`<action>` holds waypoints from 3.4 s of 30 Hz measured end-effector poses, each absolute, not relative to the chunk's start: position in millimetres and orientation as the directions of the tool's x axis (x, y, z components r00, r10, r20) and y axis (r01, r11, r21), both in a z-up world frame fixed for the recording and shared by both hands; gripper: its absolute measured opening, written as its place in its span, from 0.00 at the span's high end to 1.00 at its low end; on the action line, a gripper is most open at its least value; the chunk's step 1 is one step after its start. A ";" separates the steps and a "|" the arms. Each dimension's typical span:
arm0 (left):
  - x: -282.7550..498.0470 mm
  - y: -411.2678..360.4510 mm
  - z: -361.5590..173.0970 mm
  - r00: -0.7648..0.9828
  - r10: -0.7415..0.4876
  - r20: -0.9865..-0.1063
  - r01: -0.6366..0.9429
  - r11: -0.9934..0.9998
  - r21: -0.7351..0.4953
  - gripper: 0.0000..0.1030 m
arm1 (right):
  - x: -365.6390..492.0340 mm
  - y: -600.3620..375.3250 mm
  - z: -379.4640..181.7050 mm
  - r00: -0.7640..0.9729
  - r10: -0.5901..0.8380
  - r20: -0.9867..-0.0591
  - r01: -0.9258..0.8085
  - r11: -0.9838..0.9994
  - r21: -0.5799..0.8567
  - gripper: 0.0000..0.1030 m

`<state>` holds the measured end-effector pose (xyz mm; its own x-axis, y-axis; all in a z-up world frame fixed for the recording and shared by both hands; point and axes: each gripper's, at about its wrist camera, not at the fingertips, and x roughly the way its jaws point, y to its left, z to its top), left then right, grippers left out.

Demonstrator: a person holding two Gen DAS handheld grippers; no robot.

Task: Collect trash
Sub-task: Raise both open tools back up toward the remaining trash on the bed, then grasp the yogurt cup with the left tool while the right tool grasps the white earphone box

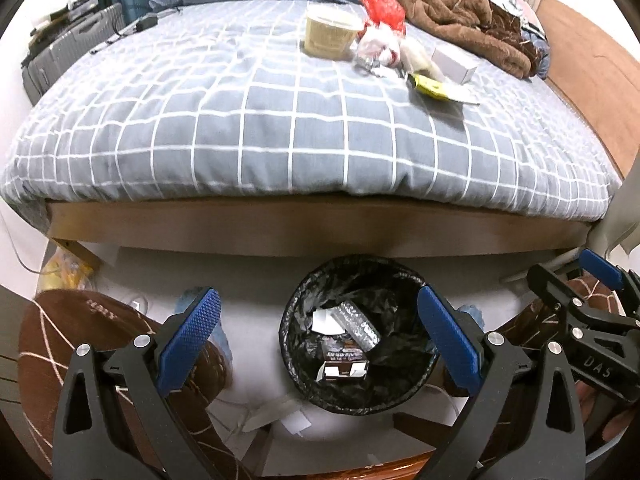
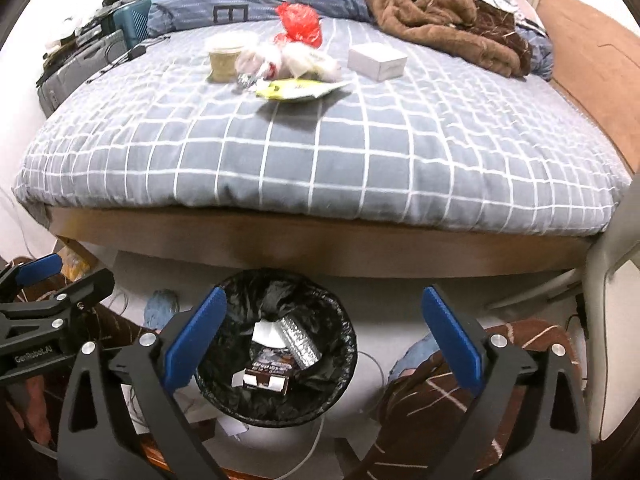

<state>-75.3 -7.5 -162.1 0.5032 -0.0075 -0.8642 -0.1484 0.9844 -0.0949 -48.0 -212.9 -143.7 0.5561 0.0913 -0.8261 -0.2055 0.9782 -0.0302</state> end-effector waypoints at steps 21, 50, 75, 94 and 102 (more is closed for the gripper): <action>-48.4 2.6 -88.5 0.597 0.017 -0.802 -0.145 0.986 -0.087 0.06 | -29.3 -219.5 -74.7 0.649 0.114 -0.752 -0.213 0.976 -0.037 0.08; 99.4 31.6 -89.2 0.584 0.044 -0.811 -0.169 0.983 -0.068 0.06 | 122.0 -244.8 -65.7 0.653 0.074 -0.754 -0.191 0.979 -0.070 0.08; 258.3 38.0 -160.0 0.511 0.021 -0.859 -0.071 0.997 -0.018 0.06 | 300.4 -234.5 -134.1 0.551 0.040 -0.833 -0.343 0.921 -0.183 0.08; 281.9 34.1 -164.3 0.543 -0.023 -0.839 -0.044 0.998 -0.055 0.30 | 330.4 -222.3 -155.3 0.489 0.085 -0.868 -0.370 0.921 -0.119 0.25; 265.3 37.4 -151.1 0.564 0.021 -0.825 -0.083 0.996 -0.031 0.30 | 315.4 -224.3 -145.7 0.511 0.085 -0.855 -0.344 0.932 -0.113 0.31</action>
